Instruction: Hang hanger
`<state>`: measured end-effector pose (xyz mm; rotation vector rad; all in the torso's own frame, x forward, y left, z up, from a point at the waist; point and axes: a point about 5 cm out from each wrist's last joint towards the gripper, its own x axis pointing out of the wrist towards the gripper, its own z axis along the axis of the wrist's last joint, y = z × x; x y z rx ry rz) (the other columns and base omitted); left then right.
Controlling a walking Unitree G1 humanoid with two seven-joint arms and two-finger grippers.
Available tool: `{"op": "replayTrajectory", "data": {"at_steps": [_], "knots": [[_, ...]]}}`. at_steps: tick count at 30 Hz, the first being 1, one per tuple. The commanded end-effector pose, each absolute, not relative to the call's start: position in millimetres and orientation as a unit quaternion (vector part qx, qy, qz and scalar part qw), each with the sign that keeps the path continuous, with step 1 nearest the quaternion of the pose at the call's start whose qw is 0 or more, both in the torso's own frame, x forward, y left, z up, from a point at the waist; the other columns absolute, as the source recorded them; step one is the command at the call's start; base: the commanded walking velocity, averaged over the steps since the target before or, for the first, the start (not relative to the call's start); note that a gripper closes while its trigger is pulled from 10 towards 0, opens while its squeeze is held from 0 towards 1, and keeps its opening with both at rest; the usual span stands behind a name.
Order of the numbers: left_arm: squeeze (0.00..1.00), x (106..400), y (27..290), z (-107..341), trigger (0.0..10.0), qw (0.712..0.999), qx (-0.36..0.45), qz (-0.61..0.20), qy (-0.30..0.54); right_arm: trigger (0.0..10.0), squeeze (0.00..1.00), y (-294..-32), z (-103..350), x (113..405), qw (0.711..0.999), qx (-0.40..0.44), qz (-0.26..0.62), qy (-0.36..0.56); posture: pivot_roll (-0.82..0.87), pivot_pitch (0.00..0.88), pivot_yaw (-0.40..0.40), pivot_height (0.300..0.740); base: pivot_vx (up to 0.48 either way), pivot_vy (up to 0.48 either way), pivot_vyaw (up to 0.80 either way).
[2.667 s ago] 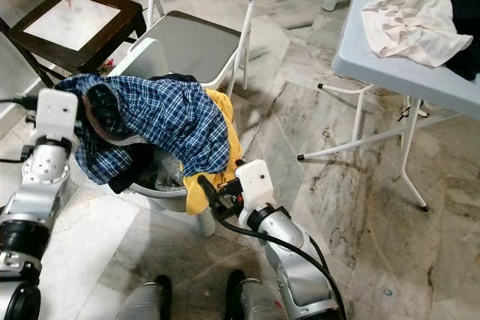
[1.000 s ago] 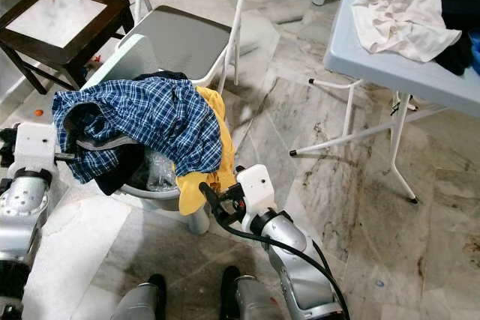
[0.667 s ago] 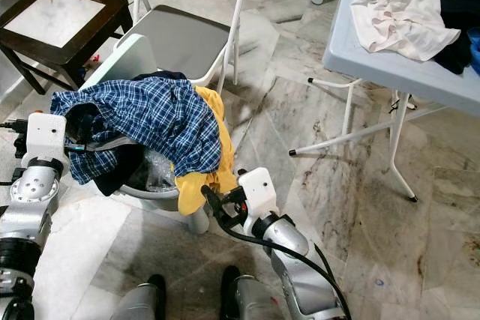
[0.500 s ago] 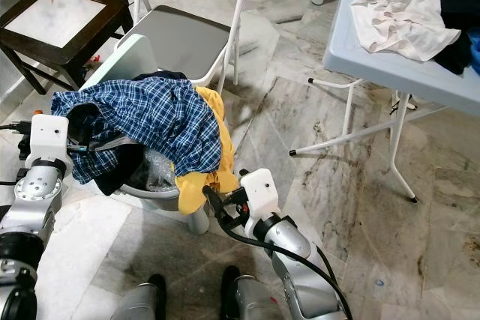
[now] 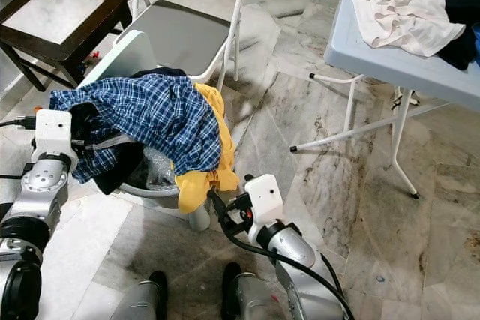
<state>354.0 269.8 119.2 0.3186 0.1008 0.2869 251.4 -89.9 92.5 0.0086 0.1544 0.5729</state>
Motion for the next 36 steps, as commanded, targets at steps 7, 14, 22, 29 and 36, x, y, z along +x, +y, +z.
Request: {"op": "replayTrajectory", "data": {"at_steps": [7,14,22,29,36], "knots": [[0.00,351,283,120,0.0,0.972,0.159,0.164,0.055,10.0,0.00,-93,90,249,0.958,0.001,0.276,0.085,-0.02,0.324,-0.087,0.740,0.000,0.000,0.00],[0.00,351,286,122,9.1,0.971,0.163,0.167,0.054,10.0,0.00,-94,90,249,0.957,0.000,0.277,0.085,-0.02,0.324,-0.087,0.740,0.000,0.000,0.00],[0.00,353,278,117,0.0,0.979,0.142,0.131,0.069,10.0,0.00,-93,91,250,0.957,0.000,0.276,0.085,-0.03,0.322,-0.086,0.740,0.000,0.000,0.00],[0.00,356,276,118,0.0,0.980,0.135,0.127,0.073,10.0,0.00,-93,90,250,0.958,0.002,0.274,0.084,-0.03,0.317,-0.081,0.740,0.000,0.000,0.00],[0.00,358,276,126,0.0,0.981,0.139,0.127,0.054,10.0,0.00,-93,90,252,0.958,0.001,0.275,0.083,-0.02,0.310,-0.081,0.740,0.000,0.000,0.00]]}}
